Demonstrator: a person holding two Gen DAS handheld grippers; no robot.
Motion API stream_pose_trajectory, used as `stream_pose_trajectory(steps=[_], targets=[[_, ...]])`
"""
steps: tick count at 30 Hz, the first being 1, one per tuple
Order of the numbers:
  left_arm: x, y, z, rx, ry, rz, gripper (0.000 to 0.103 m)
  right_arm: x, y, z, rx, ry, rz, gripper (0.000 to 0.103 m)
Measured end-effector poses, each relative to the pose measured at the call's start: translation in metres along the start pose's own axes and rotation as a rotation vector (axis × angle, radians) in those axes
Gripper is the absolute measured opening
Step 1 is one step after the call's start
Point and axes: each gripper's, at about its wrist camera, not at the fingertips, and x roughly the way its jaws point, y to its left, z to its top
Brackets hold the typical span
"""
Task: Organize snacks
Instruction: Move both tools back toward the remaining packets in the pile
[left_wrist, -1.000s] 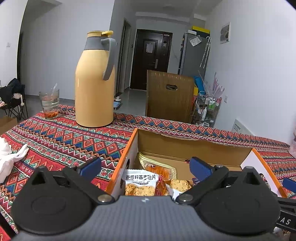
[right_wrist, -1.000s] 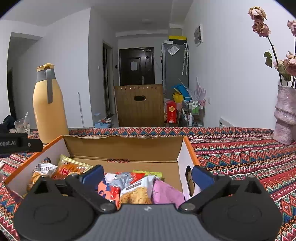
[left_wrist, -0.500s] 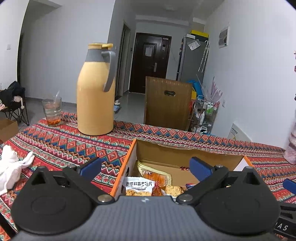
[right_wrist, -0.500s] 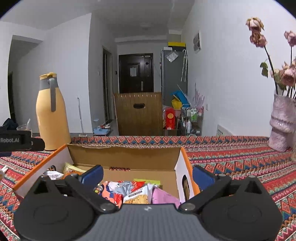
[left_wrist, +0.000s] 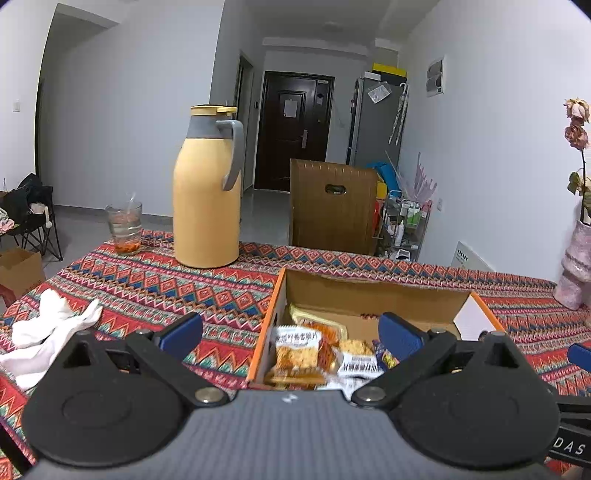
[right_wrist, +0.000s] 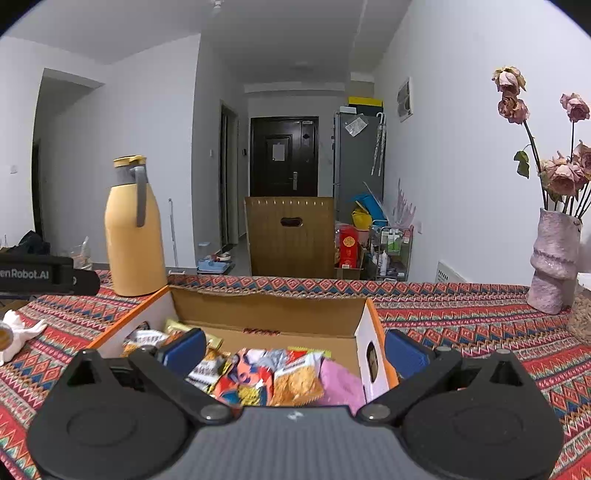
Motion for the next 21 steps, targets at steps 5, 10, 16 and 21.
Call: stream_pose_trajectory(steps=[5,10,16,21], targets=[[-0.019,0.013,-0.016,0.003,0.015,0.002,0.103,-0.021,0.006,-0.012,0.003,0.014,0.017,0.103],[-0.033,0.027,-0.034,0.005,0.048,-0.009,0.103,-0.039,0.015,-0.026,-0.004,0.037,0.034,0.103],[-0.050,0.040,-0.055,0.032,0.067,-0.042,0.103,-0.053,0.026,-0.043,-0.002,0.075,0.041,0.103],[-0.057,0.052,-0.071,0.037,0.084,-0.067,0.103,-0.063,0.036,-0.057,-0.011,0.102,0.045,0.103]])
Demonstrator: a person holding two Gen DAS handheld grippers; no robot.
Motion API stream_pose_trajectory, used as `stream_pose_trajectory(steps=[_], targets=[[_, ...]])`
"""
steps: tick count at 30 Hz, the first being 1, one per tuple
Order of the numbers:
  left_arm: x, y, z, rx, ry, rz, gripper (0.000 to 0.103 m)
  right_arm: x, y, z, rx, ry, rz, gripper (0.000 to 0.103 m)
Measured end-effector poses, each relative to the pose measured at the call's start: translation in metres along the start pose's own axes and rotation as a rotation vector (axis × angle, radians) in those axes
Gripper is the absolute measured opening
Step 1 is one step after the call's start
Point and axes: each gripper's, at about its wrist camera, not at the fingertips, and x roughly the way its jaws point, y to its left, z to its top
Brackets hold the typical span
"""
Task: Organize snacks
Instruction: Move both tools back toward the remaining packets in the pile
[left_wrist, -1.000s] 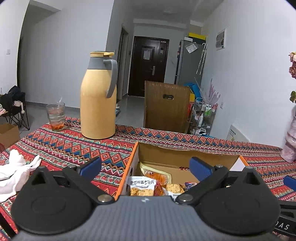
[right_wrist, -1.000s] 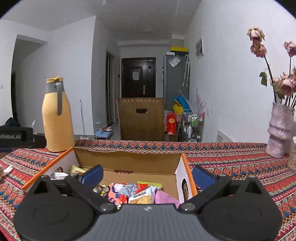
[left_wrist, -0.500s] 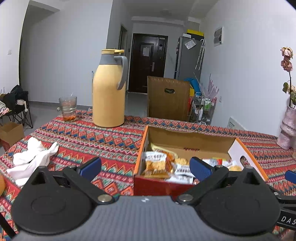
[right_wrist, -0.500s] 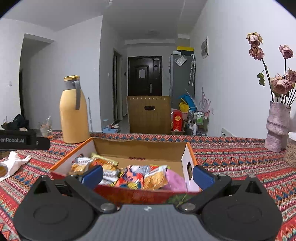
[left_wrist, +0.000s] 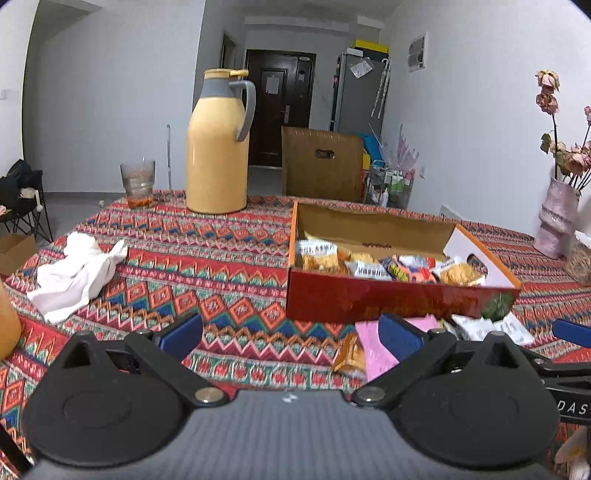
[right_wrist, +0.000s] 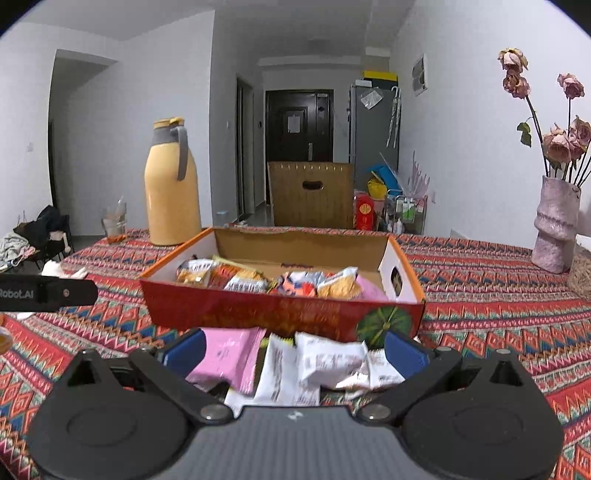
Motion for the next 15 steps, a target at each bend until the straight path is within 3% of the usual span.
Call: stream_pose_trajectory(steps=[11,15], targets=[[0.010,0.022,-0.033,0.014,0.062,-0.022,0.103,0.005,0.024,-0.030,-0.013,0.090,0.020,0.103],[0.005,0.029,-0.039,0.033,0.054,-0.042,0.103,0.004,0.036,-0.031,-0.019,0.099,0.042,0.085]])
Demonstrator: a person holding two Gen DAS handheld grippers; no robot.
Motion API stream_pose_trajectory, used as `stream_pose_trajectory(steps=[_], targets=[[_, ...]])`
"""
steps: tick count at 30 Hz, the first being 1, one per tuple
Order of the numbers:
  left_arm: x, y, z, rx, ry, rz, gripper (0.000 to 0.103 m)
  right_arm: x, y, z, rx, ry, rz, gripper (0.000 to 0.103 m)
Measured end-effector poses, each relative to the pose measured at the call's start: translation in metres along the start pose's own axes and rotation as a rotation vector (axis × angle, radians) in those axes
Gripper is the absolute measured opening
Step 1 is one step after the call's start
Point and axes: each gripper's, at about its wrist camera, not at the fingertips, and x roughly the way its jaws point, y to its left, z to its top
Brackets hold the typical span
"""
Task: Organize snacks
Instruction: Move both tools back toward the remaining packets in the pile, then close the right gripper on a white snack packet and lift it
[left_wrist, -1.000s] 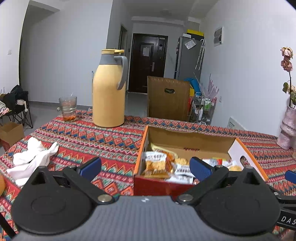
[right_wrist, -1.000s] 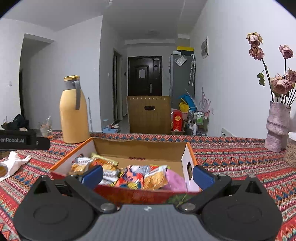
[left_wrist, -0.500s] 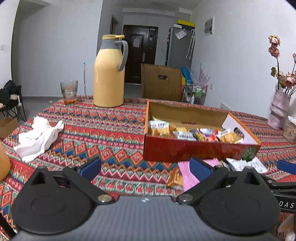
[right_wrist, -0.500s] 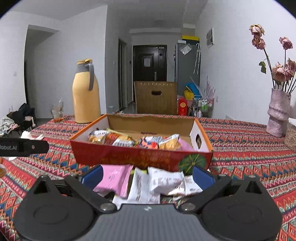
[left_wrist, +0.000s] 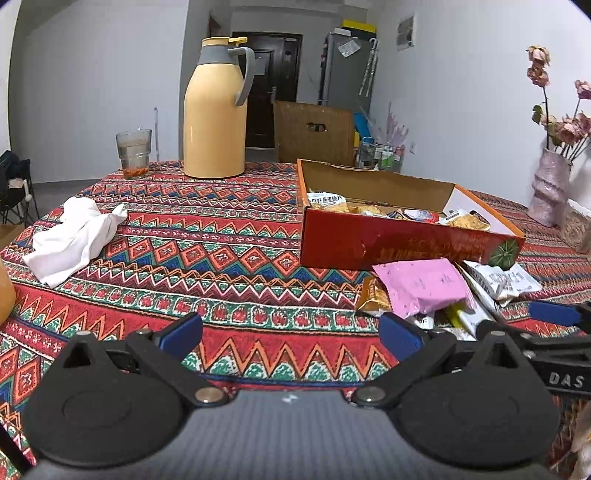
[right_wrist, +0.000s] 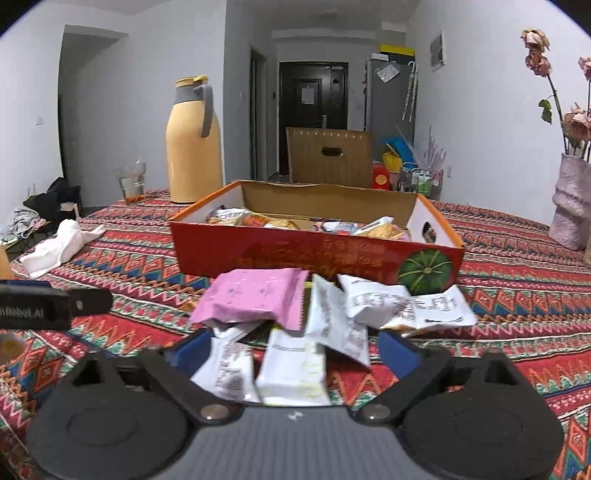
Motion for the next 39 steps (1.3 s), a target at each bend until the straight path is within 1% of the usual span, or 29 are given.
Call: stream_pose_trajectory(steps=[1,4,7,8,10,12,16,24,29,32,39], targets=[[0.000,0.002,0.000,0.000,-0.002,-0.004,0.103,0.001,0.003,0.000,0.001,0.007,0.012,0.080],[0.000,0.009,-0.002,-0.008,-0.005,-0.011,0.103,0.006,0.012,0.002,0.001,0.024,0.041,0.070],[0.003,0.015,-0.005,-0.025,-0.004,-0.022,0.103,0.012,0.021,0.001,0.006,0.044,0.065,0.067],[0.003,0.016,-0.006,-0.028,-0.007,-0.026,0.103,0.014,0.023,0.001,0.006,0.051,0.070,0.065],[0.003,0.017,-0.006,-0.031,-0.015,-0.036,0.103,0.018,0.026,0.001,0.007,0.059,0.074,0.057],[0.003,0.017,-0.007,-0.034,-0.017,-0.041,0.103,0.022,0.028,0.002,0.009,0.066,0.076,0.054],[0.004,0.018,-0.009,-0.043,-0.013,-0.040,0.103,0.023,0.030,0.003,0.014,0.063,0.091,0.054],[0.004,0.020,-0.010,-0.054,-0.012,-0.058,0.103,0.021,0.026,0.005,0.064,0.043,0.116,0.054],[0.006,0.021,-0.011,-0.062,-0.002,-0.074,0.103,0.026,0.031,0.003,0.051,0.061,0.132,0.054],[0.007,0.022,-0.011,-0.064,0.004,-0.080,0.103,0.031,0.034,0.001,0.042,0.076,0.127,0.054],[0.008,0.023,-0.012,-0.073,0.008,-0.092,0.103,0.035,0.036,-0.002,0.033,0.096,0.128,0.050]])
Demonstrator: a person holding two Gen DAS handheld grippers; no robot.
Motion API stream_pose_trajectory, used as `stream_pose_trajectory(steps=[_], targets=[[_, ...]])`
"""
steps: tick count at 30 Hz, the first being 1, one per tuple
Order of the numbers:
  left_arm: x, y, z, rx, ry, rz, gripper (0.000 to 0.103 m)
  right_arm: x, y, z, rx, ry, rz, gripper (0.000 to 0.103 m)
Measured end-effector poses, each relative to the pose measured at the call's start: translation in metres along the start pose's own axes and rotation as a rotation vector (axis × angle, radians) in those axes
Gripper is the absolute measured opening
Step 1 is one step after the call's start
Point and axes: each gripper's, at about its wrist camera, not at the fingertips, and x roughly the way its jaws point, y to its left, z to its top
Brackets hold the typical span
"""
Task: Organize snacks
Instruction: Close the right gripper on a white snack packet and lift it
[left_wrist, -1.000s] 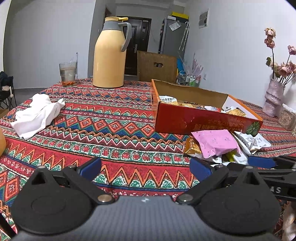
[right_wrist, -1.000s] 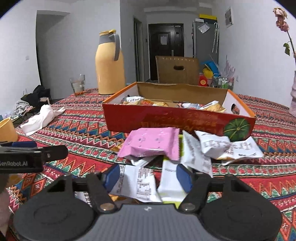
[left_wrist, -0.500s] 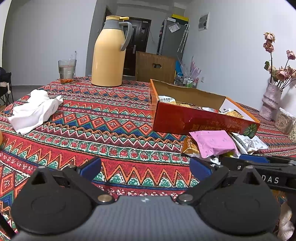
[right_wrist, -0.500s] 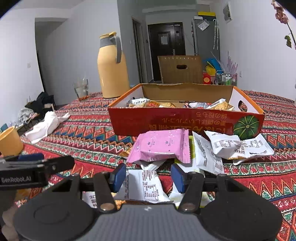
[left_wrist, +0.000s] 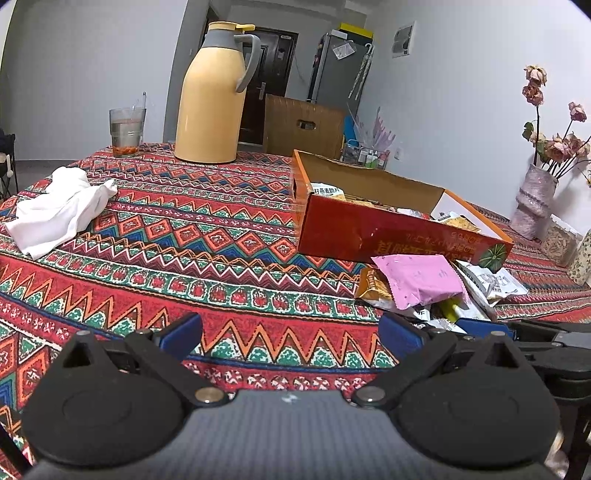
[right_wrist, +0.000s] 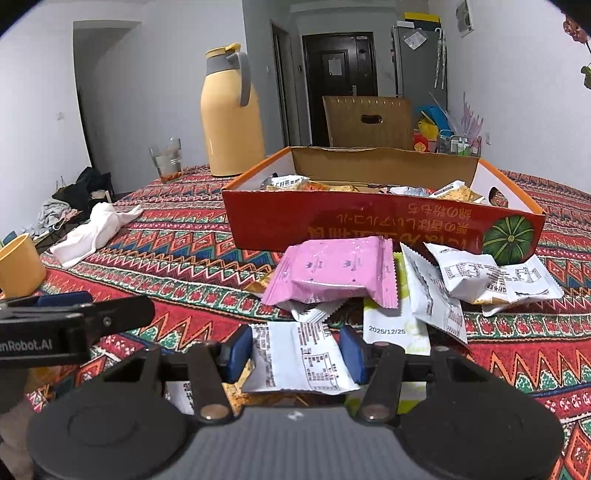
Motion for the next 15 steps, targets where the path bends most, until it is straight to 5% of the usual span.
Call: stream_pose_trajectory(steps=[15], targets=[[0.004,0.000,0.000,-0.007,0.023,0.019,0.103,-0.025,-0.009,-0.001,0.015,-0.056,0.000,0.042]])
